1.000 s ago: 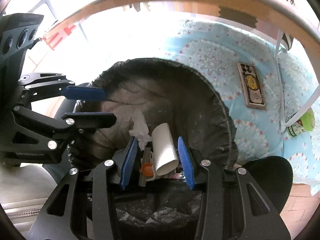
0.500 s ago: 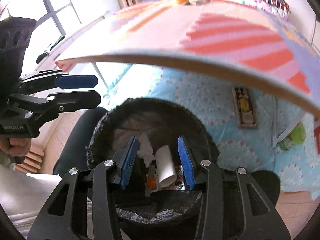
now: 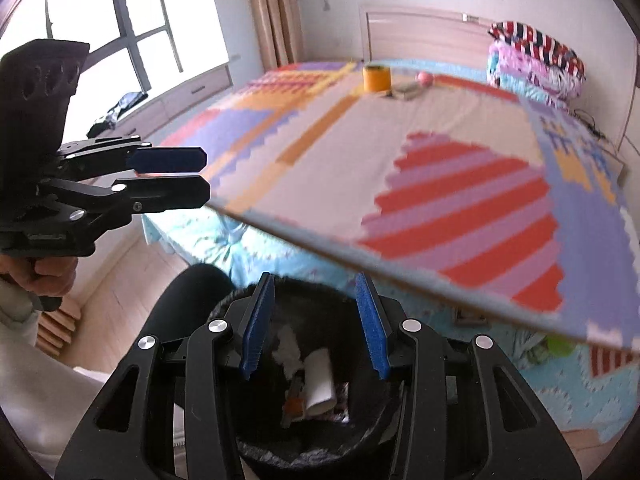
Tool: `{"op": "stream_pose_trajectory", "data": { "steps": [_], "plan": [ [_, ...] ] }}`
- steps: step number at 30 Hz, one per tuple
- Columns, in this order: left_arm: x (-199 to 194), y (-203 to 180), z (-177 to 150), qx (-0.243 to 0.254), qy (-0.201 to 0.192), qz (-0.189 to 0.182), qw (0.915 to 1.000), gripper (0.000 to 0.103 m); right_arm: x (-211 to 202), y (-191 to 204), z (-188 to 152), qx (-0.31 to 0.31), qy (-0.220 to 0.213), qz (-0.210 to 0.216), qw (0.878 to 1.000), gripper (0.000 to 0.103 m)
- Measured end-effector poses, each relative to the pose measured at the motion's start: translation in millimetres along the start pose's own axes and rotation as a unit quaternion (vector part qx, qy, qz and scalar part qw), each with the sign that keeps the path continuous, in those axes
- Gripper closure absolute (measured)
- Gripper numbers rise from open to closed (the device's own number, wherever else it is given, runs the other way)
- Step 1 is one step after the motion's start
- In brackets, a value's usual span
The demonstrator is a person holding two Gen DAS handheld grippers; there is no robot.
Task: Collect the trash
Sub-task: 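Move both tools back toward the orange tape roll and white tag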
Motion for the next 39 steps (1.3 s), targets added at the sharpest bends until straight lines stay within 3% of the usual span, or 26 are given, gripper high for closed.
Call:
{"op": "stream_pose_trajectory", "data": {
  "steps": [16, 21, 24, 39],
  "plan": [
    [12.2, 54.3, 70.6, 0.001, -0.035, 0.030, 0.9989, 0.059, 18.0, -30.2, 65.7, -0.026, -0.024, -0.017, 0.999, 0.061],
    [29.8, 74.2, 87.5, 0.000, -0.031, 0.043, 0.9986, 0.059, 28.2, -36.9, 81.7, -0.032, -0.025, -0.013, 0.999, 0.061],
    [39.4, 84.8, 95.5, -0.001, -0.034, 0.045, 0.9984, 0.049, 36.8, -41.5, 91.2, -0.037, -0.023, -0.015, 0.999, 0.061],
    [106.7, 147.0, 134.6, -0.022, -0.017, 0.061, 0.9978, 0.049, 83.1, -76.4, 148.6, -0.058, -0.020, -0.019, 0.998, 0.070]
  ]
}}
Point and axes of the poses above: each gripper's, at about its wrist camera, not at the fingertips, and x roughly the way its jaws point, y to its left, z to its top, the point moved 4 cm from there along x, roughly the way its jaws point
